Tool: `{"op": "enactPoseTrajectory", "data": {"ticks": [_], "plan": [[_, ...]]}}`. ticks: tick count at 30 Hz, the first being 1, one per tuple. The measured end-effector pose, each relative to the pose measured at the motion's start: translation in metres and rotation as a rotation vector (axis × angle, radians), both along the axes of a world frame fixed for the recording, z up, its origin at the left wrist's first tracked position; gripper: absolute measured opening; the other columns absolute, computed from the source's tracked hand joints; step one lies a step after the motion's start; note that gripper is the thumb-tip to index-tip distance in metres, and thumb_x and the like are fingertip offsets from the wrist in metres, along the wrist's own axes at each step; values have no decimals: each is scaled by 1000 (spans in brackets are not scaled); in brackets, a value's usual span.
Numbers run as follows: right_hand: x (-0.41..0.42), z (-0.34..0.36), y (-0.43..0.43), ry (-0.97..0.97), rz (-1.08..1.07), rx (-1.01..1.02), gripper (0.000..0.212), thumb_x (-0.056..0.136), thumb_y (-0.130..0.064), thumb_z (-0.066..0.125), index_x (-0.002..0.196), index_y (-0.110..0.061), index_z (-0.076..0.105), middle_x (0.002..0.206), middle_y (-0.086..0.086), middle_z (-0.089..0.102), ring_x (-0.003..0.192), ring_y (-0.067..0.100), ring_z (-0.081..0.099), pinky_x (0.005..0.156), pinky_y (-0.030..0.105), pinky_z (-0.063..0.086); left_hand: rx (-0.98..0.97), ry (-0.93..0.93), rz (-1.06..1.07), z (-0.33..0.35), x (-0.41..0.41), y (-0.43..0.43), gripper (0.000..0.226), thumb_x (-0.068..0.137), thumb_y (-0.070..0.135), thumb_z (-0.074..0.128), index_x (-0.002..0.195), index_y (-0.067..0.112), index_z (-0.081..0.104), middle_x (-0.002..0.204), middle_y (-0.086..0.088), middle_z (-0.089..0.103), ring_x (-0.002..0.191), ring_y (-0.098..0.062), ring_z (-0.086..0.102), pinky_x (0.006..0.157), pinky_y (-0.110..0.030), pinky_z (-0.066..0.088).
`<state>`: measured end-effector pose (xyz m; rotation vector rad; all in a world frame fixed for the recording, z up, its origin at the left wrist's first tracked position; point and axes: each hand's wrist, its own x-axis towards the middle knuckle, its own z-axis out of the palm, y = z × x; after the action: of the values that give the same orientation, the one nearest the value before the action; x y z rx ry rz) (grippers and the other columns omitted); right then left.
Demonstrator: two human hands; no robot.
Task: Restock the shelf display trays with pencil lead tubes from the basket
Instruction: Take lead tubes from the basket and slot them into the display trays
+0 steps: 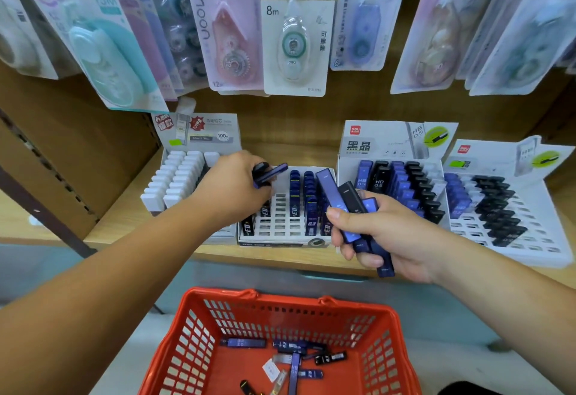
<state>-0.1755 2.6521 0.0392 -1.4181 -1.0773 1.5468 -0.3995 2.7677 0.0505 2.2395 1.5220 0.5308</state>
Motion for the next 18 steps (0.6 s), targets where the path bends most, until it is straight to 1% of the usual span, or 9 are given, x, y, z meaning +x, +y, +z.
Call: {"op": "enactPoseTrajectory", "data": {"ticks": [2, 4, 5, 6, 9, 12, 14, 16, 18], "plan": [[7, 1, -5, -3, 30, 11, 18, 96, -24, 72, 95, -11, 58, 82, 17, 65, 61, 23, 56, 40, 25, 26, -75, -264, 38, 9, 11, -16, 9, 91, 32, 78, 91, 24, 75, 80, 2, 71, 72, -16, 67, 67, -28, 55], [13, 3, -12, -25, 50, 14, 19, 95, -24, 73, 97, -12, 59, 83, 17, 66, 59, 22, 54, 40, 25, 25, -333, -555, 17, 18, 26, -36, 17, 90, 36, 79, 90, 19, 75, 63, -1, 62, 55, -19, 53, 54, -27, 46], [17, 5, -15, -46, 54, 7, 19, 93, -24, 75, 97, -12, 61, 82, 17, 66, 57, 21, 52, 39, 24, 25, -442, -635, -27, 20, 35, -44, 17, 91, 33, 79, 91, 16, 75, 59, -2, 55, 52, -19, 45, 50, -28, 40], [21, 6, -18, -65, 57, -2, 18, 92, -23, 77, 96, -13, 63, 81, 17, 67, 55, 20, 50, 39, 24, 24, -498, -656, -77, 20, 42, -50, 16, 92, 29, 78, 94, 13, 75, 58, -3, 51, 52, -19, 41, 48, -27, 36], [35, 11, -27, -82, 11, -19, 13, 86, -19, 81, 89, -15, 69, 82, 20, 71, 51, 19, 47, 38, 21, 23, -517, -625, -127, 17, 59, -58, 13, 92, 20, 78, 99, 10, 73, 65, -6, 58, 55, -19, 43, 46, -25, 39], [61, 12, -34, -12, -187, 22, 23, 86, -8, 79, 103, -3, 65, 90, 25, 74, 50, 17, 47, 37, 21, 24, -557, -622, -122, 10, 66, -59, 9, 95, 17, 75, 95, 9, 70, 72, -9, 68, 56, -18, 43, 48, -26, 38], [75, 13, -38, 34, -294, 76, 21, 89, -5, 75, 105, 4, 65, 93, 25, 74, 50, 15, 47, 37, 21, 24, -564, -555, -161, 5, 71, -64, 13, 96, 19, 74, 90, 8, 70, 72, -18, 66, 54, -18, 41, 49, -27, 36], [84, 13, -39, 59, -359, 135, 14, 91, -8, 74, 100, 0, 67, 89, 23, 73, 50, 16, 44, 39, 22, 22, -545, -467, -181, 3, 80, -68, 17, 93, 23, 77, 89, 8, 71, 74, -24, 60, 52, -18, 41, 48, -27, 39], [86, 14, -36, 20, -404, 174, 12, 91, -13, 77, 97, -7, 69, 72, 17, 67, 49, 17, 39, 43, 24, 20, -486, -371, -164, 4, 92, -71, 17, 89, 26, 81, 90, 12, 72, 67, -8, 61, 50, -13, 46, 48, -24, 43]]}}
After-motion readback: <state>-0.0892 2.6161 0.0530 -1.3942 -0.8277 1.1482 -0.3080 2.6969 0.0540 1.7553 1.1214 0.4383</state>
